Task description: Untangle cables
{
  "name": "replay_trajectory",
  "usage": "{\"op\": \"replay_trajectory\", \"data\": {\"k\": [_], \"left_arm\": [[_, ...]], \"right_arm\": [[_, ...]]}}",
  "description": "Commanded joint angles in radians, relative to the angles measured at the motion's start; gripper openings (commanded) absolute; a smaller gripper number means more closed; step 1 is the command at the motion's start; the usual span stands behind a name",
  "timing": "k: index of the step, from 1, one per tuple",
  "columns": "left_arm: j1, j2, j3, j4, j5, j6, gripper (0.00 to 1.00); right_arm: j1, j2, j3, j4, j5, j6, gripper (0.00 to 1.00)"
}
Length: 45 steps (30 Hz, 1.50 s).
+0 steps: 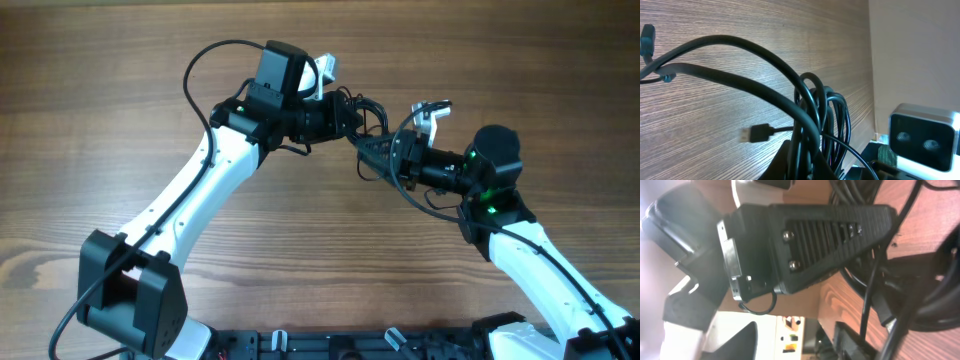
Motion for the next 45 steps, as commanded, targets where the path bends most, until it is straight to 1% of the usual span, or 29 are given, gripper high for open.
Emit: {"op": "replay_trajectory", "data": {"k": [1,2,3,4,7,8,9,10,13,16,19,22,24,26,29,32,34,37,40,45], "left_arm": [[0.005,-0.02,0.013,-0.019,0.027,-0.004,0.04],[0.006,-0.02,0.013,-0.022,0.027,-0.004,0.04],[0.01,-0.02,0.013,-0.025,0.027,-0.005,0.04],[0.015,-0.02,0.013,-0.027,0.027,-0.005,0.04],[0.05,-0.02,0.013,-0.047,0.032,-0.017,0.04],[0.066,-0.02,0.013,-0.053,0.044,-0.027,0.04],[0.081,-0.02,0.013,-0.052,0.064,-0.027,0.04],[0.095,-0.02,0.013,-0.048,0.082,-0.032,0.04],[0.14,-0.02,0.013,-0.016,0.143,-0.132,0.04],[0.162,-0.02,0.013,0.031,0.15,-0.261,0.04],[0.166,-0.02,0.013,0.058,0.15,-0.402,0.04],[0.166,-0.02,0.013,0.058,0.15,-0.568,0.04],[0.165,-0.02,0.013,0.058,0.15,-0.647,0.04],[0.165,-0.02,0.013,0.058,0.153,-0.694,0.04],[0.165,-0.02,0.013,0.058,0.179,-0.708,0.04],[0.165,-0.02,0.013,0.058,0.22,-0.709,0.04],[0.165,-0.02,0.013,0.058,0.232,-0.727,0.04],[0.165,-0.02,0.013,0.058,0.245,-0.768,0.04],[0.163,-0.02,0.013,0.058,0.262,-0.767,0.04],[0.138,-0.02,0.013,0.058,0.281,-0.767,0.04]], "right_arm": [[-0.01,0.001,0.009,0.003,0.095,-0.065,0.91],[-0.023,0.001,0.009,0.002,0.116,-0.108,0.99],[-0.048,0.001,0.009,0.001,0.137,-0.167,1.0],[-0.075,0.001,0.009,-0.005,0.15,-0.194,1.0],[-0.189,0.001,0.009,-0.042,0.188,-0.228,1.0],[-0.227,0.001,0.009,-0.058,0.202,-0.262,1.0],[-0.262,0.001,0.009,-0.077,0.215,-0.322,1.0],[-0.297,0.001,0.009,-0.11,0.238,-0.419,0.99],[-0.314,0.001,0.009,-0.241,0.29,-0.642,1.0],[-0.272,0.013,0.008,-0.317,0.272,-0.72,1.0],[-0.192,0.06,0.004,-0.257,0.217,-0.801,1.0],[-0.108,0.127,0.004,-0.147,0.217,-0.818,1.0],[-0.057,0.189,0.004,-0.036,0.217,-0.816,1.0],[-0.021,0.244,0.004,0.071,0.217,-0.815,0.94],[0.011,0.317,0.004,0.226,0.219,-0.793,0.85],[0.03,0.377,0.004,0.361,0.222,-0.721,0.84],[0.039,0.403,0.004,0.417,0.222,-0.678,0.84],[0.053,0.423,0.005,0.45,0.244,-0.657,0.83],[0.068,0.424,0.005,0.45,0.312,-0.657,0.8],[0.095,0.424,0.005,0.486,0.435,-0.657,0.66]]}}
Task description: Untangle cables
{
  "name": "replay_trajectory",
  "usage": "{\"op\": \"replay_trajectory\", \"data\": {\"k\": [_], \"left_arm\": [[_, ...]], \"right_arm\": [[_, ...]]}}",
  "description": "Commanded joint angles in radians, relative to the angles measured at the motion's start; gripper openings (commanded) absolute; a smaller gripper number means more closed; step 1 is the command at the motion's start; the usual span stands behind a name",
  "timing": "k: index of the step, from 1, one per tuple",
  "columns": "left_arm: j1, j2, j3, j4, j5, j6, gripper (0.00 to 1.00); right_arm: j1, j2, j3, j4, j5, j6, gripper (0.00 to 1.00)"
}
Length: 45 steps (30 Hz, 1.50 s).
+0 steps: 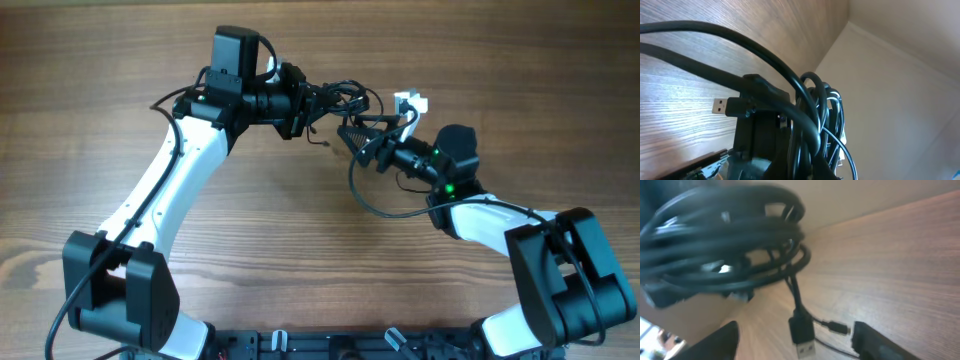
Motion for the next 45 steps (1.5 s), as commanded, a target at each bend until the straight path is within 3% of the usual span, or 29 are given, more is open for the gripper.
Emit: {"op": "replay_trajectory", "data": {"k": [1,6,9,13,18,26,30,32,37,39,43,45], "left_arm": [[-0.026,-0.02,0.013,0.004,0.049,-0.016,0.04],[-0.055,-0.02,0.013,0.004,0.049,-0.017,0.04],[-0.061,-0.02,0.013,0.005,0.048,-0.017,0.04],[-0.046,-0.02,0.013,0.032,0.047,-0.016,0.04],[0.003,-0.02,0.013,0.139,-0.047,-0.016,0.04],[0.059,-0.02,0.013,0.164,-0.079,0.06,0.04],[0.059,-0.02,0.013,0.122,-0.093,0.269,0.04],[0.059,-0.02,0.013,0.051,-0.171,0.348,0.04],[0.051,-0.02,0.013,-0.183,-0.523,0.386,0.04],[0.048,-0.02,0.013,-0.25,-0.59,0.391,0.04],[0.041,-0.02,0.013,-0.271,-0.502,0.501,0.04],[0.042,-0.02,0.013,-0.258,-0.348,0.572,0.04]], "right_arm": [[0.025,0.018,0.006,0.023,0.124,0.006,0.62],[0.041,0.018,0.007,0.022,0.214,0.006,0.45],[0.041,0.018,0.007,0.021,0.246,0.006,0.04],[0.04,0.018,0.007,-0.085,0.211,0.008,0.04],[0.037,0.018,0.006,-0.33,0.03,0.01,0.04],[-0.006,0.018,0.006,-0.463,-0.215,0.032,0.04],[-0.01,0.014,0.007,-0.406,-0.306,0.096,0.04],[-0.01,0.013,0.007,-0.329,-0.359,0.167,0.04],[-0.01,0.013,0.007,-0.015,-0.412,0.345,0.04],[-0.01,0.013,0.007,0.056,-0.387,0.354,0.04],[-0.01,0.013,0.007,0.013,-0.251,0.352,0.04],[-0.01,0.013,0.007,-0.034,-0.206,0.343,0.04]]}}
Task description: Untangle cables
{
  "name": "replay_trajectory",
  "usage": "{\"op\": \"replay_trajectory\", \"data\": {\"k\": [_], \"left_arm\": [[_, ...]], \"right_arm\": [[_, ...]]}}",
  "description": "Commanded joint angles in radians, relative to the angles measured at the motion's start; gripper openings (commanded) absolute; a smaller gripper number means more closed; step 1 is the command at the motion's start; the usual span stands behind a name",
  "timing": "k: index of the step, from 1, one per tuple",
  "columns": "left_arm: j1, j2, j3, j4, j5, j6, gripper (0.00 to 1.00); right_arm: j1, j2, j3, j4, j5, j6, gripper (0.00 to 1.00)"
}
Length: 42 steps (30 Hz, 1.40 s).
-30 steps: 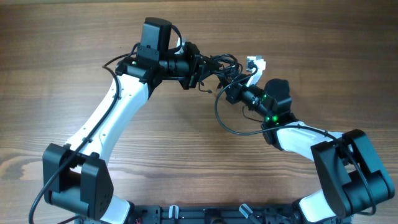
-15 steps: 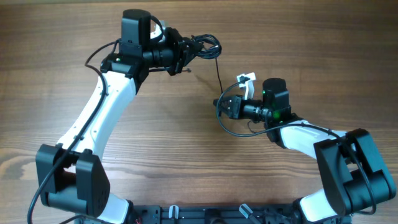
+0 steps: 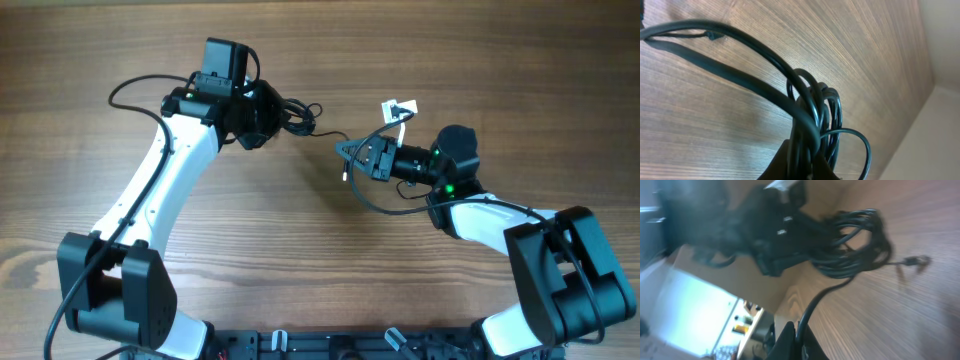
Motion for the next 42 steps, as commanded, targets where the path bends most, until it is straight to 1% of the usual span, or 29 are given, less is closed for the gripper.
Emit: {"op": "replay_trajectory", "data": {"k": [1,3,5,7,10,14,20,25,28,29,31,32,33,34,35,36,37,39,42], "left_arm": [[-0.008,-0.02,0.011,0.022,0.195,0.171,0.04],[-0.008,-0.02,0.011,0.051,0.302,0.183,0.04],[-0.006,-0.02,0.011,0.095,0.371,0.18,0.04],[0.005,-0.02,0.011,0.151,0.401,0.121,0.04],[0.045,-0.02,0.011,0.226,0.401,-0.019,0.04],[0.103,-0.02,0.011,0.263,0.402,-0.115,0.04],[0.174,-0.02,0.011,0.267,0.404,-0.171,0.04],[0.222,-0.02,0.011,0.271,0.404,-0.178,0.04],[0.23,-0.02,0.011,0.27,0.404,-0.181,0.04],[0.23,-0.02,0.011,0.27,0.403,-0.191,0.04],[0.229,-0.02,0.011,0.271,0.393,-0.2,0.04],[0.23,-0.02,0.011,0.271,0.385,-0.2,0.04],[0.229,-0.02,0.011,0.27,0.374,-0.2,0.04],[0.228,-0.02,0.011,0.268,0.369,-0.199,0.04],[0.227,-0.02,0.011,0.267,0.366,-0.199,0.04],[0.224,-0.02,0.011,0.263,0.366,-0.199,0.04],[0.22,-0.02,0.011,0.262,0.366,-0.198,0.04],[0.202,-0.02,0.011,0.258,0.367,-0.179,0.04],[0.163,-0.02,0.011,0.227,0.367,-0.079,0.04]], "right_arm": [[-0.002,0.006,0.006,-0.055,0.117,0.014,0.04],[-0.002,0.006,0.006,-0.118,0.144,0.013,0.04],[-0.002,0.006,0.006,-0.169,0.146,0.002,0.04],[-0.002,0.006,0.006,-0.236,0.146,-0.034,0.04],[-0.002,0.006,0.006,-0.38,0.146,-0.071,0.04],[-0.002,0.006,0.006,-0.523,0.146,-0.124,0.04],[-0.002,0.006,0.006,-0.661,0.146,-0.144,0.05],[-0.002,0.006,0.006,-0.762,0.147,-0.17,0.04],[-0.002,0.006,0.006,-0.835,0.169,-0.169,0.04],[-0.002,0.006,0.006,-0.863,0.181,-0.169,0.06],[-0.002,0.006,0.006,-0.908,0.196,-0.169,0.13],[-0.002,0.006,0.005,-0.92,0.196,-0.169,0.2],[-0.002,0.006,0.005,-0.929,0.196,-0.169,0.34],[-0.002,0.006,0.005,-0.934,0.196,-0.168,0.43],[-0.002,0.006,0.005,-0.937,0.196,-0.169,0.7],[-0.002,0.006,0.005,-0.941,0.196,-0.168,0.89],[-0.002,0.006,0.005,-0.945,0.196,-0.169,1.0],[-0.002,0.006,0.005,-0.959,0.195,-0.167,1.0],[-0.002,0.006,0.005,-0.965,0.191,-0.167,1.0]]}}
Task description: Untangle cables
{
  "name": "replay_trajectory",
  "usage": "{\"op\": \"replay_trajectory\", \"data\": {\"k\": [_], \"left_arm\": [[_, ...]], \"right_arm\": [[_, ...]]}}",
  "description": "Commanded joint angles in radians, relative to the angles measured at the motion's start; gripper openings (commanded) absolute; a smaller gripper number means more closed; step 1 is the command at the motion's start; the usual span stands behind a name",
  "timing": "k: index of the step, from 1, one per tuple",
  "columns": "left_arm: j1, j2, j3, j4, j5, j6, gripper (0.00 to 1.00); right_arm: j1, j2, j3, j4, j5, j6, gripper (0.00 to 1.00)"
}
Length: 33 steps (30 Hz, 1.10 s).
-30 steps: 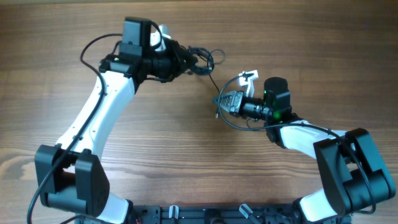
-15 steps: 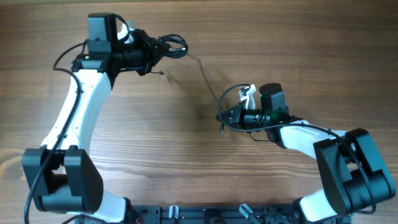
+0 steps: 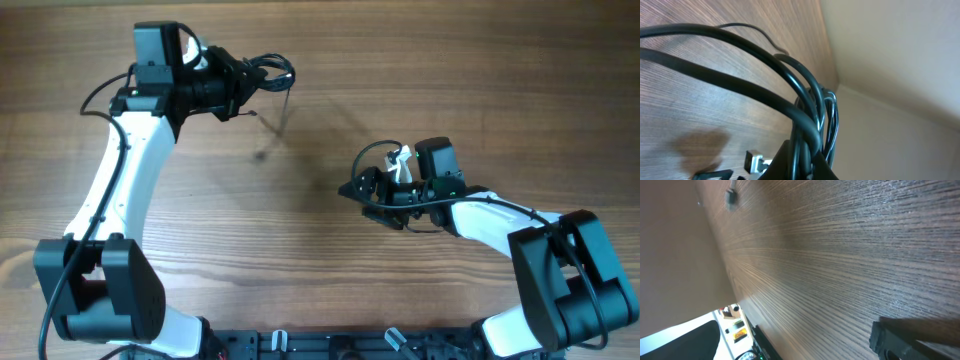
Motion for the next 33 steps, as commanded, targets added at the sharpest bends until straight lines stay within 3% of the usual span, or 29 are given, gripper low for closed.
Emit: {"op": "replay_trajectory", "data": {"k": [1,6,11,15,21,26,29,33], "left_arm": [[-0.061,-0.02,0.011,-0.045,0.003,0.135,0.04],[-0.146,-0.02,0.011,-0.157,0.071,0.338,0.04],[-0.21,-0.02,0.011,-0.164,0.139,0.559,0.04],[-0.237,-0.02,0.011,-0.169,0.292,0.695,0.04],[-0.251,-0.02,0.011,-0.179,0.433,0.888,0.04],[-0.25,-0.02,0.011,-0.246,0.591,1.147,0.04],[-0.259,-0.02,0.011,-0.277,0.592,1.196,0.04],[-0.319,-0.02,0.011,-0.277,0.591,1.196,0.04]], "right_arm": [[-0.003,0.021,-0.016,-0.023,0.049,-0.011,1.0],[-0.084,-0.069,-0.016,-0.028,-0.076,-0.061,1.0],[-0.257,-0.285,-0.016,-0.05,-0.116,-0.069,1.0],[-0.346,-0.492,-0.016,-0.092,-0.123,-0.145,1.0],[-0.405,-0.79,-0.016,-0.163,-0.121,-0.226,1.0],[-0.408,-0.982,-0.016,-0.247,-0.056,-0.34,1.0],[-0.408,-1.001,-0.016,-0.25,-0.056,-0.35,0.99],[-0.399,-0.93,-0.016,-0.241,-0.1,-0.349,0.9]]}}
